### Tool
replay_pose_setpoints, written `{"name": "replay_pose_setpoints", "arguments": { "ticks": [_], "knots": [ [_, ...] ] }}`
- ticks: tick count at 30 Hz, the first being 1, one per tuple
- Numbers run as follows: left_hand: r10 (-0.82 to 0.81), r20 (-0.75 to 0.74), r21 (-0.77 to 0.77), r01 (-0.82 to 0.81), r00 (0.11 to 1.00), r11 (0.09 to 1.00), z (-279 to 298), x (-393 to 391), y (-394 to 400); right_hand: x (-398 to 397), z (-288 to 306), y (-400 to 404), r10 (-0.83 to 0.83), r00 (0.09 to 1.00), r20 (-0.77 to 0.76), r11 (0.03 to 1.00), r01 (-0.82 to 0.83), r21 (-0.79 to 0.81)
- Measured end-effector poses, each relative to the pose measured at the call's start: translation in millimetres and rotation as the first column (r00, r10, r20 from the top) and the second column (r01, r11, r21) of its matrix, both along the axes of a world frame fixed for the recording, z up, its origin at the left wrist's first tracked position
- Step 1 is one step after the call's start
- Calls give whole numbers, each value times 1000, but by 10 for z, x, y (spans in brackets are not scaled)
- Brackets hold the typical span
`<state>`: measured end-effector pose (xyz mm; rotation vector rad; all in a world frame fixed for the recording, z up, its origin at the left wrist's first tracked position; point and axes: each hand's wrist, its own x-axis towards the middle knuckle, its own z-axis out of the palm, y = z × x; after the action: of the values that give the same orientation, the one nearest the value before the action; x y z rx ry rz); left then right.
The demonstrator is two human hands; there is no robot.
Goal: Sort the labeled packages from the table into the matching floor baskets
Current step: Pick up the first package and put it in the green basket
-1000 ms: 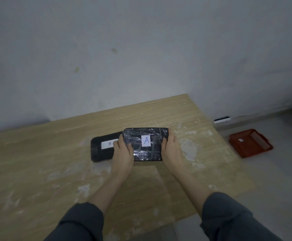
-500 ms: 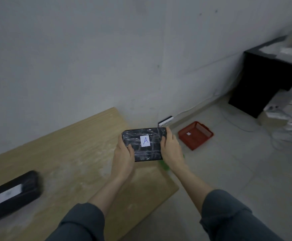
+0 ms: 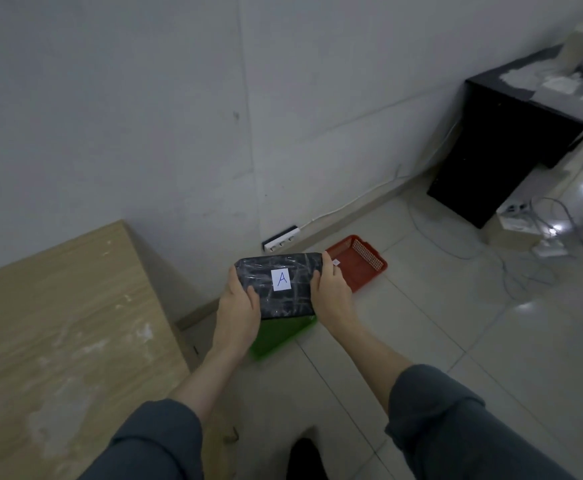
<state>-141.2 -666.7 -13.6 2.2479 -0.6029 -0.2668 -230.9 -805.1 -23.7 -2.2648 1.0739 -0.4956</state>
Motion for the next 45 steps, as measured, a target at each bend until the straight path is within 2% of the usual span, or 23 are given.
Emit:
{"name": "replay_pose_setpoints", "arguments": {
  "ticks": [5,10,15,18,22,27,32,36,39,41,45],
  "knots": [
    [32,-32,54,-30,999,998,-292,364,-643,428,-345,-677,37,996,-77,999,-35,19],
    [104,-67,81,-98,992,992,-631,649,-1184,818,-718,-1275,147,978,-148,989,-145,26],
    [194,-78,90,-187,978,978,-1346,807,-1535,1121,-1426,-1702,271,931,-245,961,-277,13],
    [247,-61,107,-240,967,965,-2049,878,-1688,1251,-2064,-1854,262,949,-178,965,-256,53],
    [317,-90,116,-306,944,945,-3258,943,-1830,1397,-3217,-2014,309,927,-214,951,-292,105],
    [368,-104,132,-354,924,926,-5047,1048,-1874,1565,-4981,-2065,384,900,-207,913,-337,228],
    [361,-114,168,-340,926,925,-6235,1173,-1821,1709,-6229,-2041,426,837,-343,904,-382,190],
    [320,-208,186,-284,924,941,-6797,1275,-1752,1776,-6828,-2027,480,751,-453,877,-409,252],
    [312,-301,246,-243,901,938,-7022,1268,-1681,1766,-7041,-1978,521,677,-520,853,-417,313],
    [306,-321,267,-224,896,937,-7088,1229,-1636,1768,-7092,-1951,555,632,-541,828,-481,288],
    [312,-334,296,-215,890,931,-7128,1233,-1589,1805,-7094,-1964,542,636,-549,833,-494,249]
  ]
}}
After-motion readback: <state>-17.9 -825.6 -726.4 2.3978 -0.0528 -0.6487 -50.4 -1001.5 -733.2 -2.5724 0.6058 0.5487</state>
